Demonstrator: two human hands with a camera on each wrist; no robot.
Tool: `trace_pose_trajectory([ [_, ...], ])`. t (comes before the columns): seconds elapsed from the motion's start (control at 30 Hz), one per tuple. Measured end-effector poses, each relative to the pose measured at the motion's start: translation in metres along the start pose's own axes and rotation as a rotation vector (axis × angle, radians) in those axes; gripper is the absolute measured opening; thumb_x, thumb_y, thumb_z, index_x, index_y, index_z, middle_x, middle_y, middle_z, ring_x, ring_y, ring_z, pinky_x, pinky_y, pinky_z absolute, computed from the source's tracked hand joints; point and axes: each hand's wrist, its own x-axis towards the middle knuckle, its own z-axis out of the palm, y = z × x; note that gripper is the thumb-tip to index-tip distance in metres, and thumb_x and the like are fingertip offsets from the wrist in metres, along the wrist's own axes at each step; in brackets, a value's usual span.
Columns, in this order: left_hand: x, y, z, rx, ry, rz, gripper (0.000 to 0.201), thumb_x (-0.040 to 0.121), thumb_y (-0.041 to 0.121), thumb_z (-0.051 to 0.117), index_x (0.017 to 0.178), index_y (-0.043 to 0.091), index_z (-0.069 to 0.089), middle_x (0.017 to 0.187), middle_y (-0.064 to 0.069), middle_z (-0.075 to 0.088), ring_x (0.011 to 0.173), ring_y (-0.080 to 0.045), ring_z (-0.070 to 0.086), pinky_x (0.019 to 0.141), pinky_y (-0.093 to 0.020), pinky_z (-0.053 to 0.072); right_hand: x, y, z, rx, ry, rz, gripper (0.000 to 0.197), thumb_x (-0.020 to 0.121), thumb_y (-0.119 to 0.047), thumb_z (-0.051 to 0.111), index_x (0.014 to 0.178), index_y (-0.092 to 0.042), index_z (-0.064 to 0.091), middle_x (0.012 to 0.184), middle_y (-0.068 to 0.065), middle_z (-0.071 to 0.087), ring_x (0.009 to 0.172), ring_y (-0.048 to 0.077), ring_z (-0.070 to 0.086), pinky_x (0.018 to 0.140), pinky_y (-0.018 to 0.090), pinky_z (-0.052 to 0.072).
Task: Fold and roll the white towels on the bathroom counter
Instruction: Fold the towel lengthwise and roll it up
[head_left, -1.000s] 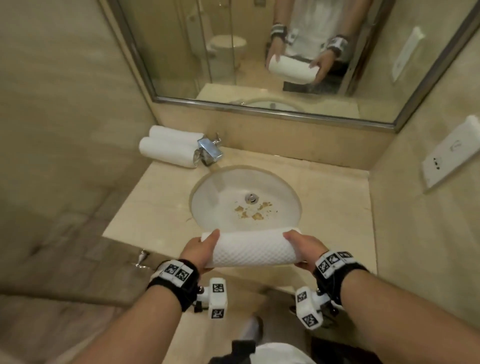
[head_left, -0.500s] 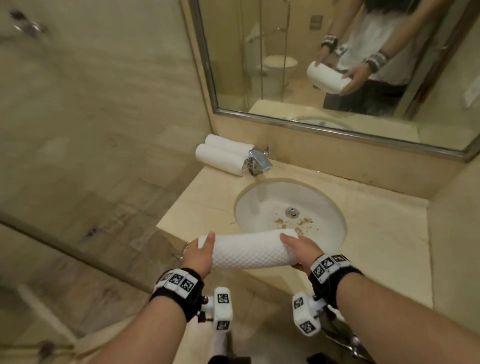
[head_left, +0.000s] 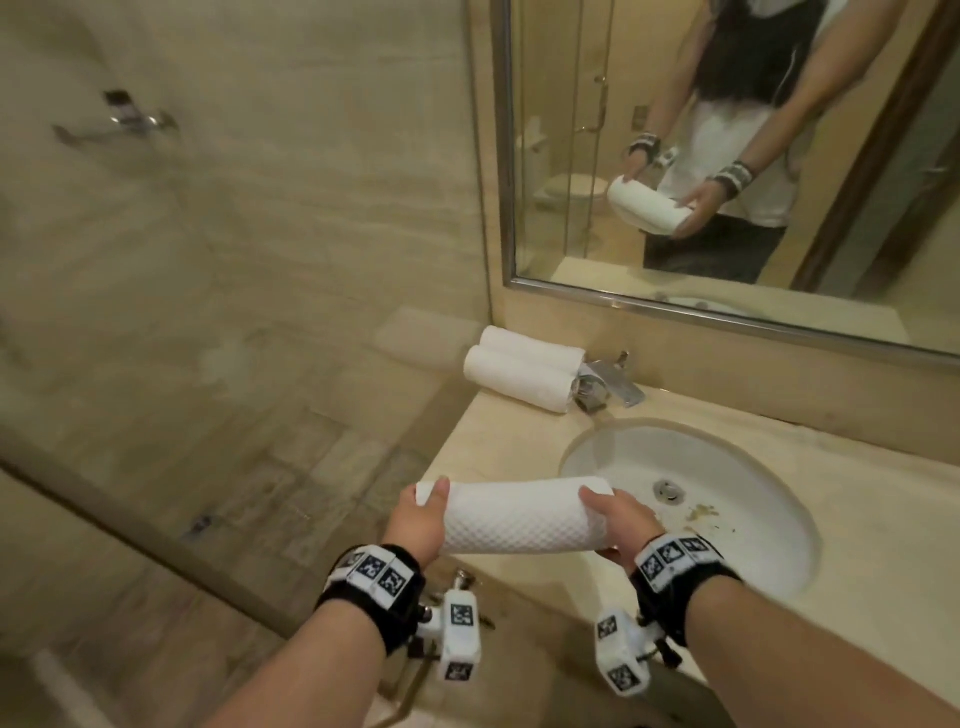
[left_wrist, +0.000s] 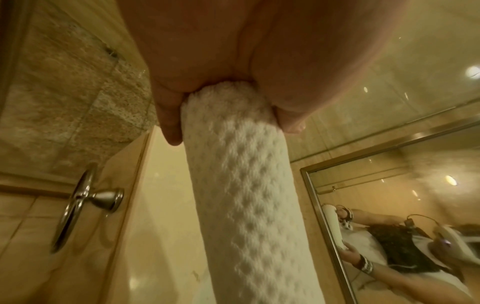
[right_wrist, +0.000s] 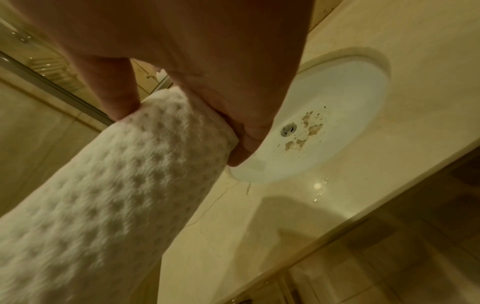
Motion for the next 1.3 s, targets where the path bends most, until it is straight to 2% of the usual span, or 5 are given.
trace_pose_trajectory([
  [0.27,0.051,0.017,-0.024,-0.002,-0.138,0.009,0.052,0.097,0.017,0.066,0.142,0.005,0.045,0.123,-0.013,0.064,0.107,-0.029,0.063,0.088,-0.037,0.050,0.021,0.007,0.039,0.071,0.048,0.031,0.049,0.092,-0.018,0.067,0.137,-0.013,0.047,0.122,0.012,0.060,0.093,0.024,0.059,0.064,0.032,0.047],
  [0.5,0.101,0.032,0.003,0.006,-0.173,0.035,0.047,0.098,0.020,0.067,0.141,0.013,0.048,0.127,-0.006,0.062,0.113,-0.025,0.061,0.094,-0.037,0.048,0.061,0.022,0.027,-0.023,0.093,0.009,0.105,0.043,-0.052,0.096,0.132,-0.017,0.053,0.120,0.003,0.067,0.108,0.025,0.065,0.097,0.049,0.054],
  [0.97,0.250,0.085,0.070,-0.168,-0.176,0.012,0.070,0.088,0.017,0.079,0.150,0.025,0.047,0.145,-0.004,0.058,0.128,-0.023,0.059,0.113,-0.051,0.044,0.225,-0.028,0.032,-0.041,0.161,0.044,0.086,0.064,-0.035,0.094,0.134,-0.019,0.046,0.116,-0.001,0.064,0.107,0.021,0.062,0.102,0.045,0.050],
  [1.2,0.315,0.110,0.095,-0.202,-0.113,-0.022,0.047,0.098,0.013,0.067,0.140,0.029,0.055,0.125,0.003,0.066,0.109,-0.014,0.065,0.088,-0.034,0.054,0.286,-0.059,0.049,-0.103,0.206,0.048,0.085,0.072,-0.035,0.089,0.140,-0.021,0.041,0.123,-0.002,0.060,0.108,0.017,0.058,0.103,0.036,0.046],
  [1.3,0.337,0.114,0.104,0.126,0.003,0.036,0.033,0.098,0.026,0.064,0.130,0.029,0.058,0.118,0.003,0.065,0.109,-0.019,0.064,0.087,-0.033,0.053,0.292,-0.058,0.067,-0.267,0.227,0.061,0.086,0.078,-0.039,0.083,0.143,-0.018,0.031,0.122,0.002,0.056,0.109,0.022,0.055,0.097,0.030,0.044],
])
